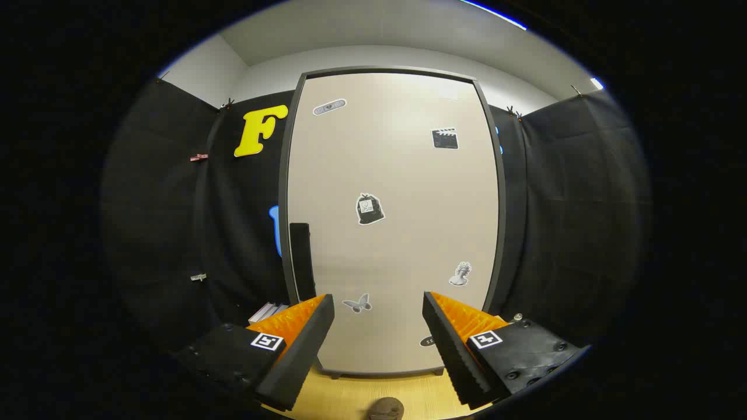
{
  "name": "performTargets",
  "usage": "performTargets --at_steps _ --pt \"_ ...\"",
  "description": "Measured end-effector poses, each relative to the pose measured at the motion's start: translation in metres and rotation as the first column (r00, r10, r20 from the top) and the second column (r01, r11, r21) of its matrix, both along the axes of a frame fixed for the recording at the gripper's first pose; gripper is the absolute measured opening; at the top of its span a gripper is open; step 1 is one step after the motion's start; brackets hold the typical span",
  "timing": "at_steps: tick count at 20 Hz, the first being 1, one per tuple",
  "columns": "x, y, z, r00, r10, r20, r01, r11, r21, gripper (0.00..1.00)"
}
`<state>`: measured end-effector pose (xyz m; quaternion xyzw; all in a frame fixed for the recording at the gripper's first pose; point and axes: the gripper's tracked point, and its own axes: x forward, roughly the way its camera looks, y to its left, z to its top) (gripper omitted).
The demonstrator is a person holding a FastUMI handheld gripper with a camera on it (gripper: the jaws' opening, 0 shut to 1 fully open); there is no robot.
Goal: Open the shoe cabinet door, grab the shoes and put them into the shoe cabinet, then close the shoe cabinet door.
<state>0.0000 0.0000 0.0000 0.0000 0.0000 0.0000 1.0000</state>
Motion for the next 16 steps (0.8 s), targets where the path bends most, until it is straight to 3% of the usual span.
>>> performTargets --at_steps 16 --pt "0.0097 0.0038 -0.0031 1.0 0.002 -0.002 -0.002 1.0 0.012 0.99"
